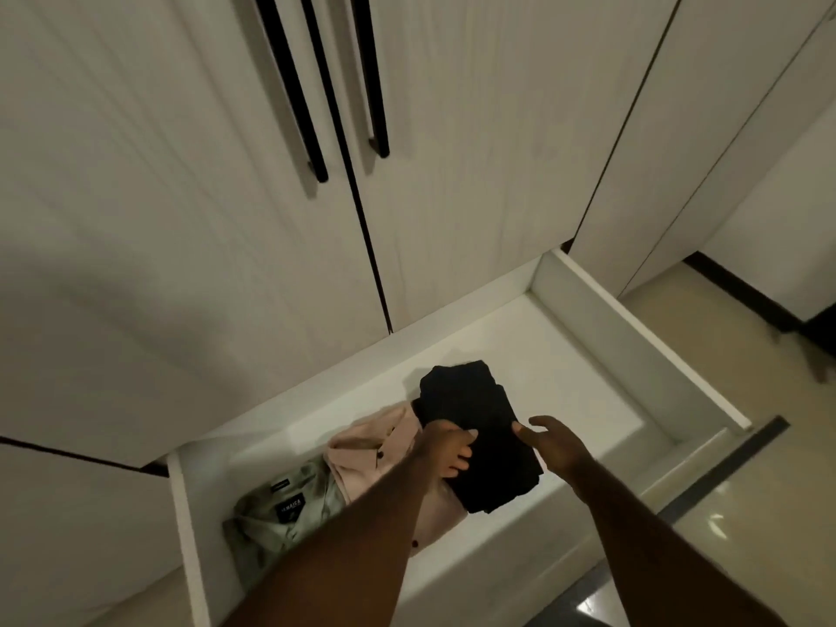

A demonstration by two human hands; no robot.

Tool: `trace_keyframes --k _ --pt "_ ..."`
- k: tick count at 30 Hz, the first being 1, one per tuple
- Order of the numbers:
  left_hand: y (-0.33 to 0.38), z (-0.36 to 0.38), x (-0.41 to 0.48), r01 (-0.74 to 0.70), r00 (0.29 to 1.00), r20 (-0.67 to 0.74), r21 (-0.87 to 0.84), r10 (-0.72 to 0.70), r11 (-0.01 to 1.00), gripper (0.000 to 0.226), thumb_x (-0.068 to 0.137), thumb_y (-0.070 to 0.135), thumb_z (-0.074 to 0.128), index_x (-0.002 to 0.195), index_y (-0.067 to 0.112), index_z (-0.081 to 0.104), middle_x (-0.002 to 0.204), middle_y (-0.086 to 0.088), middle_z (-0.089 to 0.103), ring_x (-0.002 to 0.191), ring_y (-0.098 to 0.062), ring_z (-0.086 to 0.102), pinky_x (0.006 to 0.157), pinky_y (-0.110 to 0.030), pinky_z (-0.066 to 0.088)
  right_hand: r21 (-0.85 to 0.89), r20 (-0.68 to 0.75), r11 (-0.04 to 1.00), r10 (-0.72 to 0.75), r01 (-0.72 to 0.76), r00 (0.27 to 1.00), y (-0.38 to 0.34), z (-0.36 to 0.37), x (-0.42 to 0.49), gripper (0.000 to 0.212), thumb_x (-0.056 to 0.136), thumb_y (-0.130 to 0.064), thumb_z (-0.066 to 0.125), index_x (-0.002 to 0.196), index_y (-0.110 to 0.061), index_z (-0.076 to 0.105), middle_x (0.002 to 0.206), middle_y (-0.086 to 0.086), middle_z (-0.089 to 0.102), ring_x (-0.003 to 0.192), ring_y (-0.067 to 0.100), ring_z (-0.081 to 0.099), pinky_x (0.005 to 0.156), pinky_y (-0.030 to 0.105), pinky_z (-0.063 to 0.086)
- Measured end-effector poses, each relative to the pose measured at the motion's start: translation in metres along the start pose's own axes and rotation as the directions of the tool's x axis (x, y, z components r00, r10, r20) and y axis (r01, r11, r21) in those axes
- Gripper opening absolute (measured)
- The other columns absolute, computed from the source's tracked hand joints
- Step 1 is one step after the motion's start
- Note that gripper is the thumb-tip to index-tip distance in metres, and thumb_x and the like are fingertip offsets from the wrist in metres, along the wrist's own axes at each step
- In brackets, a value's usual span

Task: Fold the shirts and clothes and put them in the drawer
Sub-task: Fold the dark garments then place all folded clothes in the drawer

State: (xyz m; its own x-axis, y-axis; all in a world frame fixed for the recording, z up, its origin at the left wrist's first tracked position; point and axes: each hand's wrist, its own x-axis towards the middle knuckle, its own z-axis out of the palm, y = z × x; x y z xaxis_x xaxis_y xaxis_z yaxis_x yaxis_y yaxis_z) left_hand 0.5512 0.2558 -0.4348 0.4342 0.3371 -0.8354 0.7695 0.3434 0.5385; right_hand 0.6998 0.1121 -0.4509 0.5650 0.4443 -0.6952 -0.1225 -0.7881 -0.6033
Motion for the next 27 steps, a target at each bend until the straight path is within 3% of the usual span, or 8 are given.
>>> trace_keyframes --k 2,4,7,12,19,27 --pt "0.000 -0.009 -0.030 -0.026 0.999 0.047 0.029 0.024 0.999 0.046 0.104 0.038 0.055 0.134 0.003 0.054 0.131 -0.015 0.064 0.121 -0.032 0.063 0.098 -0.038 0.051 0.128 0.050 0.991 0.024 -0.030 0.998 -0.005 -0.011 -0.040 0.049 0.096 -0.046 0.067 0.124 -0.005 0.062 0.108 0.008 0.063 0.087 0.021 0.059 0.074 0.031 0.047" --pt "-0.001 -0.023 -0.053 -0.083 0.995 0.059 0.044 0.080 0.996 0.048 0.102 0.042 0.057 0.135 0.007 0.054 0.127 -0.014 0.067 0.114 -0.030 0.066 0.088 -0.035 0.055 0.247 0.088 0.968 0.029 -0.050 0.996 -0.006 -0.016 -0.073 0.050 0.096 -0.051 0.064 0.123 -0.009 0.064 0.113 0.010 0.068 0.094 0.024 0.064 0.080 0.036 0.052" --pt "0.000 -0.043 -0.091 -0.151 0.984 0.108 0.087 0.141 0.985 0.051 0.099 0.047 0.060 0.134 0.010 0.056 0.122 -0.011 0.069 0.108 -0.027 0.068 0.085 -0.035 0.055 0.400 0.022 0.917 -0.011 0.002 1.000 -0.006 -0.012 -0.123 0.055 0.093 -0.063 0.059 0.124 -0.019 0.066 0.123 0.010 0.071 0.109 0.028 0.069 0.098 0.046 0.055" --pt "-0.008 -0.076 -0.162 -0.295 0.948 0.176 0.171 0.265 0.940 0.053 0.098 0.052 0.059 0.132 0.011 0.060 0.120 -0.011 0.070 0.102 -0.026 0.068 0.078 -0.035 0.051 0.617 -0.118 0.772 -0.098 0.150 0.988 -0.010 0.024 -0.219 0.064 0.094 -0.070 0.049 0.129 -0.019 0.066 0.124 0.010 0.072 0.113 0.032 0.069 0.103 0.052 0.052" --pt "-0.033 -0.100 -0.253 -0.437 0.873 0.301 0.137 0.383 0.889 0.056 0.098 0.056 0.055 0.129 0.009 0.062 0.122 -0.010 0.069 0.108 -0.029 0.068 0.097 -0.042 0.052 0.778 -0.267 0.557 -0.125 0.291 0.955 0.001 0.082 -0.347 0.071 0.096 -0.074 0.039 0.131 -0.019 0.066 0.127 0.009 0.072 0.119 0.033 0.067 0.105 0.050 0.049" --pt "-0.062 -0.044 -0.316 -0.514 0.799 0.450 0.166 0.400 0.841 0.056 0.097 0.059 0.055 0.124 0.010 0.063 0.116 -0.009 0.072 0.105 -0.029 0.069 0.097 -0.045 0.054 0.806 -0.381 0.470 -0.055 0.360 0.923 0.062 0.092 -0.444 0.071 0.096 -0.073 0.039 0.131 -0.017 0.067 0.128 0.012 0.071 0.121 0.033 0.063 0.107 0.050 0.046"
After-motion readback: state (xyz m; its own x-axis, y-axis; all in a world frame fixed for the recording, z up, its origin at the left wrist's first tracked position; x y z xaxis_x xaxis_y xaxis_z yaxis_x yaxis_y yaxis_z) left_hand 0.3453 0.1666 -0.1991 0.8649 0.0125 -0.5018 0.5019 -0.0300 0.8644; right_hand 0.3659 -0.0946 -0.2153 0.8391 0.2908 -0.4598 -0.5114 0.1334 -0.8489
